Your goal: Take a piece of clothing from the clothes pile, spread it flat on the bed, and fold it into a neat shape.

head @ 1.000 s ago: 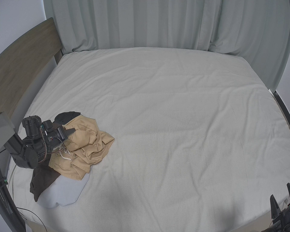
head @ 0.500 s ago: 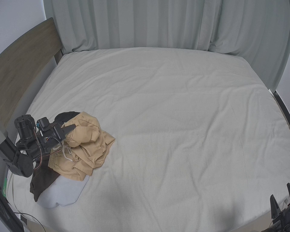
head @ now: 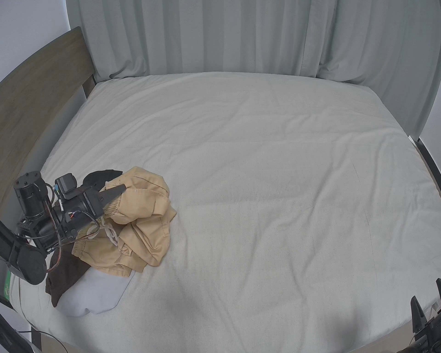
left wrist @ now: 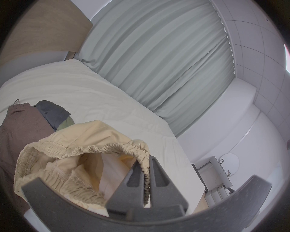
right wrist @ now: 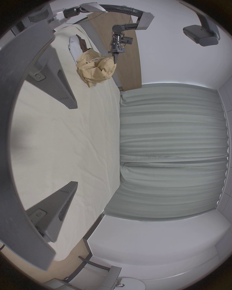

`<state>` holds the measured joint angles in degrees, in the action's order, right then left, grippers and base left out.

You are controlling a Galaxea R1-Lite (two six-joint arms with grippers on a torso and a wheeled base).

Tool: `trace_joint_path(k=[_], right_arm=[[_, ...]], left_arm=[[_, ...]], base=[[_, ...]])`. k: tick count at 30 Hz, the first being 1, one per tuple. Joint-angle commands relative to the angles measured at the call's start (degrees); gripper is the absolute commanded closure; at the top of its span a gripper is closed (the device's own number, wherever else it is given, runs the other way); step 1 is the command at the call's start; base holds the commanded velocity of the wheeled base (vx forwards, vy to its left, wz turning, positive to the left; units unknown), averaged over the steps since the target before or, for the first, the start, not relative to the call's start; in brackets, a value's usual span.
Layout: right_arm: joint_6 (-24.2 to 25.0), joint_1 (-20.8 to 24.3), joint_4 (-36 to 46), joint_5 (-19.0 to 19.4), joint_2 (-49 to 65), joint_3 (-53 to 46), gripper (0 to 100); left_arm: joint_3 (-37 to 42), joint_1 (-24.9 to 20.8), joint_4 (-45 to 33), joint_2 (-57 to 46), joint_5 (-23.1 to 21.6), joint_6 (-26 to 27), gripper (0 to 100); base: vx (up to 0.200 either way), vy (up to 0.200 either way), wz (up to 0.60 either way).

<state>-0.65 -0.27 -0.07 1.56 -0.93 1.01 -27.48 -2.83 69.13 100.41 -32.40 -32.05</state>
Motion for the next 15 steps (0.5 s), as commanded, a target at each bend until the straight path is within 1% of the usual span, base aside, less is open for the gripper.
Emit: trace_joint_path(k=[1,4,7,11,14,15], right_arm=[[-0.06,0.00,-0.01,-0.07,0.93,-1.01,0],[0.03,0.00,-0.01,-0.07,0.93,-1.01,0],[0.03,0.00,-0.01,-0.07,0.93,-1.01,0],[0.03,0.00,-0.01,-0.07,0.93,-1.01,0],[0.03,0.00,-0.01,-0.07,0.93,-1.01,0],[0.03,0.00,-0.01,-0.07,0.93,-1.01,0]], left_arm=[[0.93,-1.65,0.04,-3.03,0.15,-0.12,100],[1.20,-2.88,0.12,-3.65,1.47,-1.88,100],[1.20,-4.55,0.04,-5.40,5.42,-6.27,100],[1.29,-7.89,0.12,-8.48,11.13,-12.34,100],[1.37,-10.71,0.12,-10.77,15.44,-15.15,100],[1.37,-10.71,0.12,-10.77,15.44,-15.15,100]], base=[[0.000,0.000,0.00],[0.000,0.000,0.00],[0.000,0.000,0.00],[0.000,0.000,0.00],[0.000,0.000,0.00],[0.000,0.000,0.00]])
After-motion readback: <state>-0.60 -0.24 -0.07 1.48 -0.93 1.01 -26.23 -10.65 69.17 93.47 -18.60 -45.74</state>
